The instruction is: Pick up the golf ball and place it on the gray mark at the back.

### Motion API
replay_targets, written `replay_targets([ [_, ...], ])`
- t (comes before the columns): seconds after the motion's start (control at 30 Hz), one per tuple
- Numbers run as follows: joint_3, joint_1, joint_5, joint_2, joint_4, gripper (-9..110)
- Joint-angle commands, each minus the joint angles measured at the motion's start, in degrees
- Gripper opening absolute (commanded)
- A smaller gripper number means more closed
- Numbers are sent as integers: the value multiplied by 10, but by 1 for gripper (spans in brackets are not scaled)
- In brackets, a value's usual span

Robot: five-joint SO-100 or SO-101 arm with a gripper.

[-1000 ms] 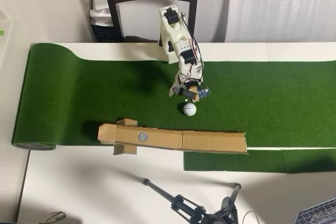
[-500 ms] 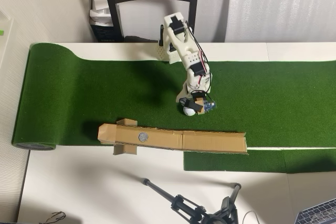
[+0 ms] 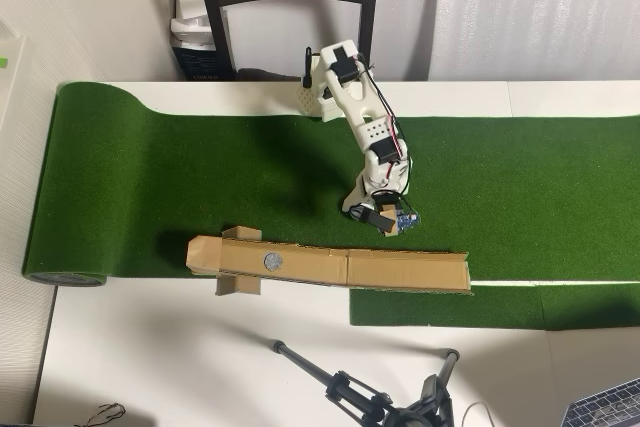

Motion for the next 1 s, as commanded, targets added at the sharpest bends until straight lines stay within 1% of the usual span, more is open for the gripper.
replay_targets([
  [0.0, -51, 6, 4, -4, -1, 46],
  [0.27, -43, 6, -4, -12, 4, 46],
  [0.47, -43, 15, -4, -13, 40, 46],
  [0.67, 0, 16, 0, -13, 31, 46],
  [0.97, -2, 11, 4, -13, 22, 46],
])
